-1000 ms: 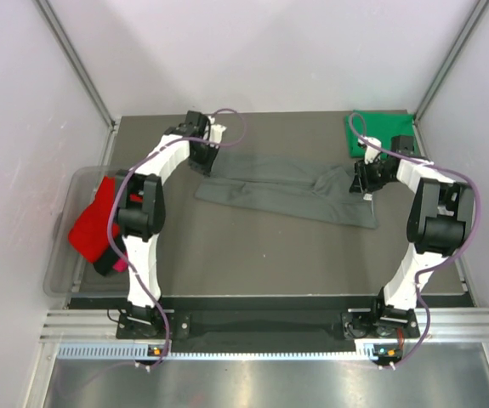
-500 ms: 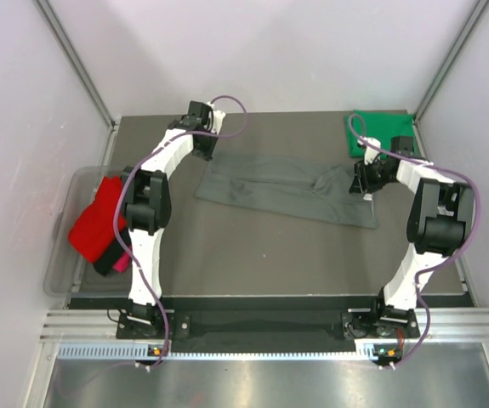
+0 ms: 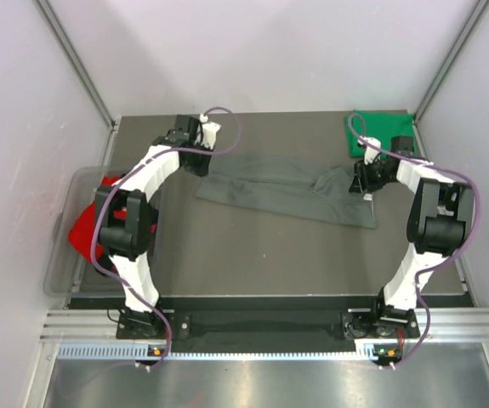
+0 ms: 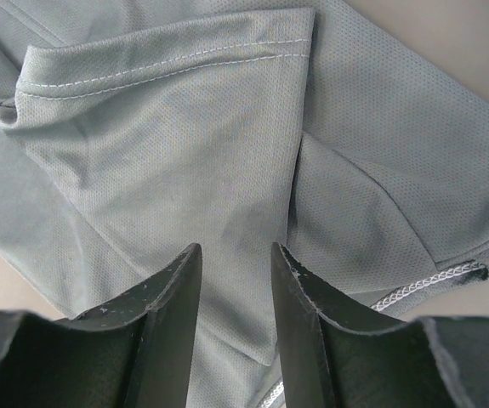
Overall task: Fold and stack the t-shirts
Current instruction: Fold the tshirt
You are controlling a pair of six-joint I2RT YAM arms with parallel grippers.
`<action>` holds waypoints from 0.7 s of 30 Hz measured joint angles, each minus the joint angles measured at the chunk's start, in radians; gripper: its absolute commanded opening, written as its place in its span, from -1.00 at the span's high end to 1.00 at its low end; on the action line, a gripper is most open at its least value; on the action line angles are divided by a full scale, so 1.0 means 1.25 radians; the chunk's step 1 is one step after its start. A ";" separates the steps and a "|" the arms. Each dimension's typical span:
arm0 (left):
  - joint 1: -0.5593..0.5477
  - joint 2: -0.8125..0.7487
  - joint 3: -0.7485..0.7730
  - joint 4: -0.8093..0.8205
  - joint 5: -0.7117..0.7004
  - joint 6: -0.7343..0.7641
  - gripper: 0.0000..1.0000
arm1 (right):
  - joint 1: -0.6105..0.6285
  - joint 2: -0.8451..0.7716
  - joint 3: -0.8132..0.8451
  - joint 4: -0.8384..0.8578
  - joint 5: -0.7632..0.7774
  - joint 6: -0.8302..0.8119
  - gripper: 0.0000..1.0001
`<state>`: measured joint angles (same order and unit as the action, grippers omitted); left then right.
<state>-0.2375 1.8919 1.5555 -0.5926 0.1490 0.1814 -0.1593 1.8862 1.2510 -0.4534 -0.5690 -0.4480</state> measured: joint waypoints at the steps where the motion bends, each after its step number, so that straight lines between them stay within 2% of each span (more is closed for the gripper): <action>1: 0.000 0.013 -0.009 -0.003 0.010 0.001 0.77 | 0.000 0.001 0.000 0.000 0.001 0.000 0.22; 8: 0.000 0.119 -0.057 -0.040 0.052 0.005 0.84 | 0.000 0.008 0.002 0.000 0.019 0.002 0.22; 16: 0.000 0.124 -0.050 -0.045 0.058 0.005 0.86 | 0.000 0.042 0.044 -0.003 0.027 0.013 0.24; 19: 0.000 0.124 -0.050 -0.045 0.058 0.006 0.88 | 0.000 0.057 0.061 -0.003 0.035 0.018 0.40; 20: 0.000 0.124 -0.050 -0.045 0.058 0.006 0.88 | 0.000 0.061 0.064 -0.003 0.037 0.020 0.56; 21: 0.000 0.124 -0.050 -0.045 0.058 0.005 0.89 | 0.000 0.065 0.067 -0.004 0.039 0.020 0.64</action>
<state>-0.2379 2.0472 1.4925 -0.6487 0.2211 0.1883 -0.1589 1.9671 1.3342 -0.4583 -0.5198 -0.4236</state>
